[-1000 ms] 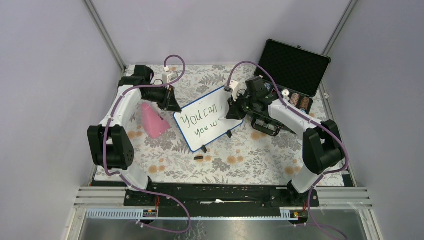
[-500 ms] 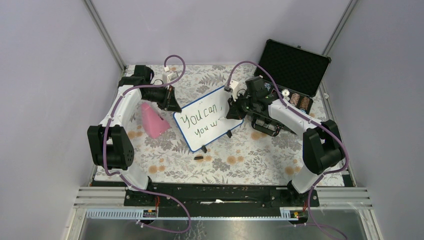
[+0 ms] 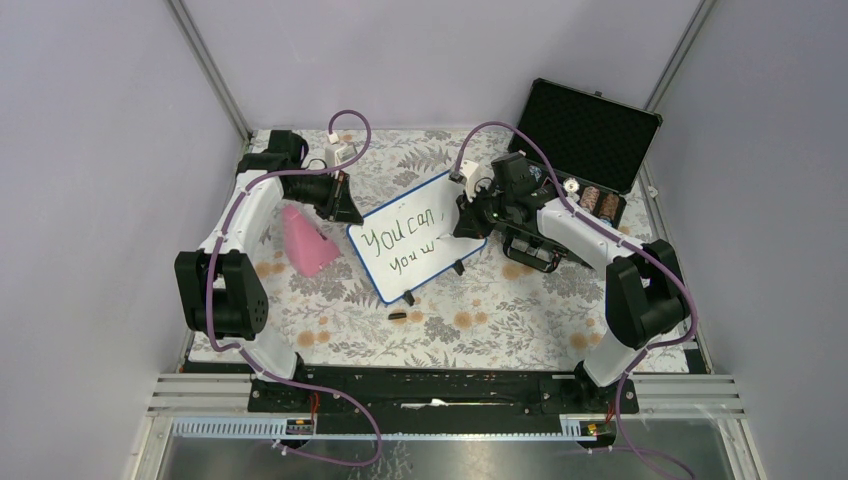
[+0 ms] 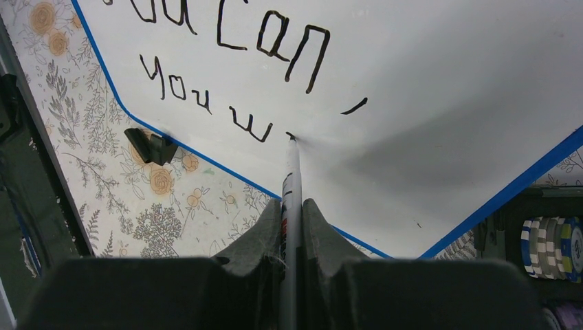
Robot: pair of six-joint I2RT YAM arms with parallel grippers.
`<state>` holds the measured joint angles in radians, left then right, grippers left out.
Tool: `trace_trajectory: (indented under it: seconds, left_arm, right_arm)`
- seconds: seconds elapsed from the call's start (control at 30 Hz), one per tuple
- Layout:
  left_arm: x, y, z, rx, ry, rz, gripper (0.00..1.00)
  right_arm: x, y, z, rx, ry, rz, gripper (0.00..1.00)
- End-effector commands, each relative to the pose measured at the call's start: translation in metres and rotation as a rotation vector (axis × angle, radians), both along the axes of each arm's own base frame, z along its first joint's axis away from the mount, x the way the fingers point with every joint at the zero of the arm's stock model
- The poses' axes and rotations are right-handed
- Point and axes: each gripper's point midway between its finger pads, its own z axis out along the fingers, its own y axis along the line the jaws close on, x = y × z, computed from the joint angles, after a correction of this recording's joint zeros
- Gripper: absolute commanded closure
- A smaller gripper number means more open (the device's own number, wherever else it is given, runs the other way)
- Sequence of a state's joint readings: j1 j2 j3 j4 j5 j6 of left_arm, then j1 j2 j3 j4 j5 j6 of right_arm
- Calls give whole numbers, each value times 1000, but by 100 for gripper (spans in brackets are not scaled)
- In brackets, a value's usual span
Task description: Write a sentence on the whiteboard
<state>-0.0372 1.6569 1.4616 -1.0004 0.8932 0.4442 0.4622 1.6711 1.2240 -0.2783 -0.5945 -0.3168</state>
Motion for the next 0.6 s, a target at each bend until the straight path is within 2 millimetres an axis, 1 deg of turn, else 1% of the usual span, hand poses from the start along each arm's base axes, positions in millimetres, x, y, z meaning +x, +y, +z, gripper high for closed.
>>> trace_trajectory:
  seconds: [0.0, 0.27, 0.57]
  left_arm:
    - [8, 3, 0, 46, -58, 3, 100]
    - [9, 4, 0, 48, -60, 3, 100]
    - [9, 4, 0, 48, -62, 3, 100]
  right_arm:
    - [17, -2, 17, 11, -74, -31, 100]
    - [8, 1, 12, 24, -49, 12, 100]
    - [4, 3, 7, 18, -37, 26, 100]
